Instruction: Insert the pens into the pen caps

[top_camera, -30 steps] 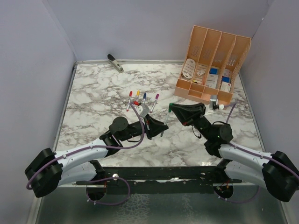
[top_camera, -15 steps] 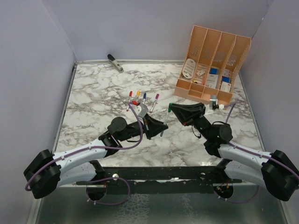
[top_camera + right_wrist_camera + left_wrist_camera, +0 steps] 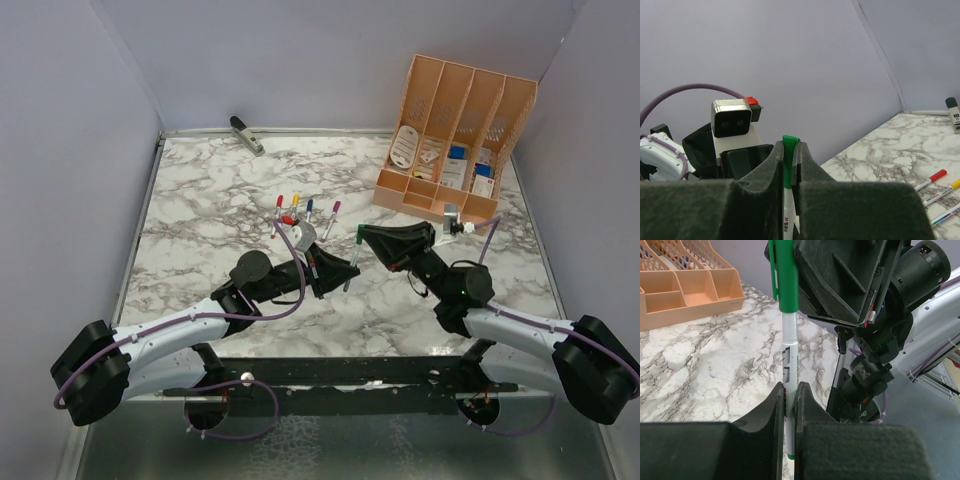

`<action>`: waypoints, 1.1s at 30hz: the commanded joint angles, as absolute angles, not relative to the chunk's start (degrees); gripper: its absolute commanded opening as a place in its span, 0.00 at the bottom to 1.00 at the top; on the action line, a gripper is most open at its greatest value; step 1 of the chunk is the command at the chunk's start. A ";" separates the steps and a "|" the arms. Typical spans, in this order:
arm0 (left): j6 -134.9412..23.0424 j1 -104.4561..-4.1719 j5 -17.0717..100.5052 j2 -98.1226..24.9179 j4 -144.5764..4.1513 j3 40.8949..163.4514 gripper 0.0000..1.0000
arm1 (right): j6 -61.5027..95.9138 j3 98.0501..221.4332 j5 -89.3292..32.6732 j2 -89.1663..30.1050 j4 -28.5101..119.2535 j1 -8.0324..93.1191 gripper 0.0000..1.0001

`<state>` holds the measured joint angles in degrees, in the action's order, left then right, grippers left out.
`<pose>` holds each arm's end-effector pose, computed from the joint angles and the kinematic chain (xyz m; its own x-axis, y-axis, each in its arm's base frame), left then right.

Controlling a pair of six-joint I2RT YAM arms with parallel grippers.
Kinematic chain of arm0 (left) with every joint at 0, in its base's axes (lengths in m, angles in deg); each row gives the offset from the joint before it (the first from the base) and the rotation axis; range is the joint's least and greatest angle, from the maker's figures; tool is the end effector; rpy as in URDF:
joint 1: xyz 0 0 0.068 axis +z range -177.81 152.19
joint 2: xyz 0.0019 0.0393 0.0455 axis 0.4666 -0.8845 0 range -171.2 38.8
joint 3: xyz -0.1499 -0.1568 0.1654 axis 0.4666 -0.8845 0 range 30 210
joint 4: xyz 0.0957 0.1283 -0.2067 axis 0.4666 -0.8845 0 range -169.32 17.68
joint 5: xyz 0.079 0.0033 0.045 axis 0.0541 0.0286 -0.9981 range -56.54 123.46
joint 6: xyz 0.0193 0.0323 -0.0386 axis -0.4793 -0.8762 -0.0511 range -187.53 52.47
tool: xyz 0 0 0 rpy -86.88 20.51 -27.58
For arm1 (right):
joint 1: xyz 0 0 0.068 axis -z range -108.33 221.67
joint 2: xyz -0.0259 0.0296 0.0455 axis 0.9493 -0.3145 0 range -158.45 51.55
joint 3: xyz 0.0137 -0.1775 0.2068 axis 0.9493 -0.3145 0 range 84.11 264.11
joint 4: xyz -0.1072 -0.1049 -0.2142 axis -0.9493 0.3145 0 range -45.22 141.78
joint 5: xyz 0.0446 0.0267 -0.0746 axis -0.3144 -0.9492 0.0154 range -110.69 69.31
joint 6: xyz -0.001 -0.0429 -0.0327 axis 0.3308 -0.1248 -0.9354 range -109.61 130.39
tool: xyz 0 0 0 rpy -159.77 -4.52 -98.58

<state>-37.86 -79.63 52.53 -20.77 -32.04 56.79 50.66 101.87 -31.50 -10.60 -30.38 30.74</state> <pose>0.1339 -0.1891 0.2730 -0.3968 -0.2522 -0.8826 0.8594 0.2358 -0.4537 0.1523 0.1408 0.2742 -0.1997 0.6672 -0.7177 -0.8337 0.2692 0.4822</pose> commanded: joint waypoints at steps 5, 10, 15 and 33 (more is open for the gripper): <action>-37.92 -79.58 50.31 -19.18 -28.63 56.60 0.00 | 52.35 99.78 -33.35 -11.02 -32.33 29.92 0.01; -37.59 -79.58 49.35 -19.58 -26.33 56.21 0.00 | 53.23 98.52 -34.15 -14.23 -34.93 27.85 0.01; -37.69 -79.58 47.06 -18.12 -24.87 55.68 0.00 | 53.91 97.78 -35.21 -17.88 -36.46 26.07 0.01; -41.28 -77.35 40.40 -14.81 -24.94 57.13 0.00 | 50.37 95.13 -32.84 -21.16 -27.16 19.26 0.01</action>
